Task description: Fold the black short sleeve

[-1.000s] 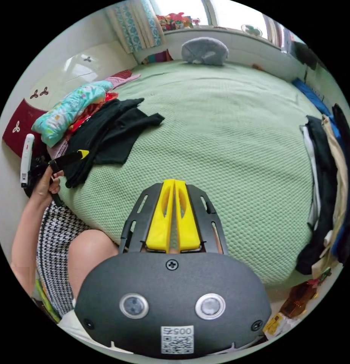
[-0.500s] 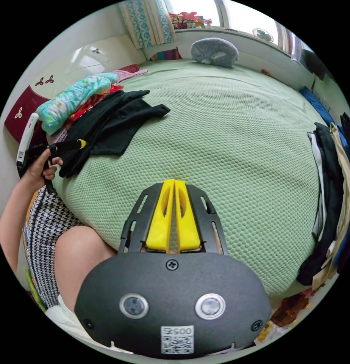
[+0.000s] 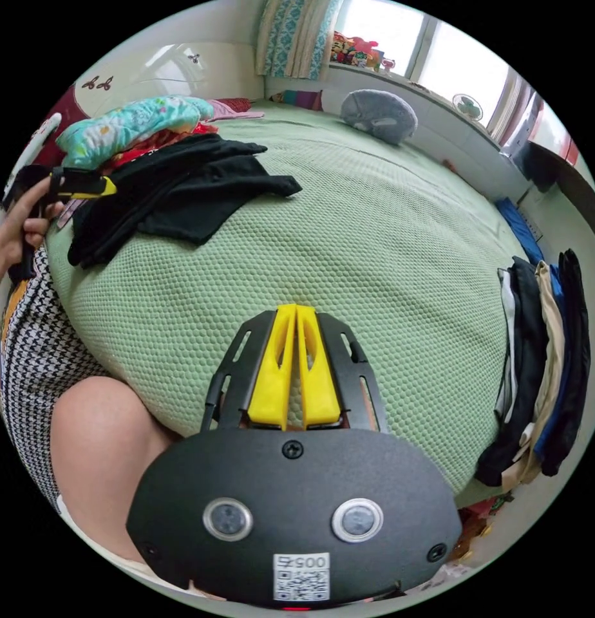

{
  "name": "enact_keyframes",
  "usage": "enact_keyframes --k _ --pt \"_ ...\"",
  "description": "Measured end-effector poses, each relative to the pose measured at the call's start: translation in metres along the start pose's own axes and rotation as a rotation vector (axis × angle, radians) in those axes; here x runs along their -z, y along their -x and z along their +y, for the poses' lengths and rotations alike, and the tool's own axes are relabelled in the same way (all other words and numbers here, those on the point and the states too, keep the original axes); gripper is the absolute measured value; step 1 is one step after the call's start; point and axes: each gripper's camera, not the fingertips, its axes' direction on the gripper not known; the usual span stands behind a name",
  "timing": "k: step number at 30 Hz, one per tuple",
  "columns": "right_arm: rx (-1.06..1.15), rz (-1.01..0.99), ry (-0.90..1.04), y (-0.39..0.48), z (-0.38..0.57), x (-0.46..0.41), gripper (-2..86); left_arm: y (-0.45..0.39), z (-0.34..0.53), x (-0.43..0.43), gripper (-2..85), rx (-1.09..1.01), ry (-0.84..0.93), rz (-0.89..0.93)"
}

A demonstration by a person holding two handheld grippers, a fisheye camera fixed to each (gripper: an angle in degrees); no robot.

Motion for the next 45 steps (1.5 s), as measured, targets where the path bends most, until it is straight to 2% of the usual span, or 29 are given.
enact_keyframes --k 5,12,15,19,23,25,28,33,38,41,45 --pt "0.018 0.023 -0.006 0.009 0.000 -0.008 -0.9 0.012 -0.026 0.070 1.4 0.061 -0.094 -0.127" --pt "0.023 0.027 -0.004 0.010 0.001 -0.015 -0.9 0.004 -0.020 0.089 1.1 0.073 -0.093 -0.108" --pt "0.002 0.004 -0.004 0.004 0.003 -0.018 -0.9 -0.014 -0.002 0.068 1.1 0.072 -0.053 -0.017" --pt "-0.028 -0.026 -0.007 -0.007 0.005 -0.021 -0.9 -0.058 0.027 0.037 1.0 0.027 -0.017 0.035" --pt "-0.063 -0.061 0.000 -0.022 0.008 -0.024 -1.0 -0.113 0.055 0.015 1.1 -0.006 0.015 0.216" --pt "-0.076 -0.081 -0.001 -0.030 0.009 -0.023 -1.1 -0.144 0.066 0.008 1.2 -0.057 0.037 0.238" --pt "-0.151 -0.063 -0.038 -0.049 0.017 -0.018 -1.2 -0.200 0.088 0.002 1.3 -0.180 0.046 0.209" --pt "-0.290 0.078 -0.123 -0.088 0.037 -0.001 -1.2 -0.273 0.139 0.008 1.6 -0.390 -0.036 0.028" --pt "-0.322 -0.055 -0.069 -0.129 0.048 -0.008 -1.2 -0.292 0.173 0.022 1.4 -0.314 -0.010 0.256" --pt "-0.298 -0.205 -0.067 -0.149 0.051 -0.009 -1.2 -0.308 0.195 0.027 1.6 -0.329 0.003 0.245" --pt "-0.341 -0.287 -0.114 -0.181 0.055 0.001 -0.9 -0.330 0.223 0.039 2.0 -0.409 -0.034 0.146"
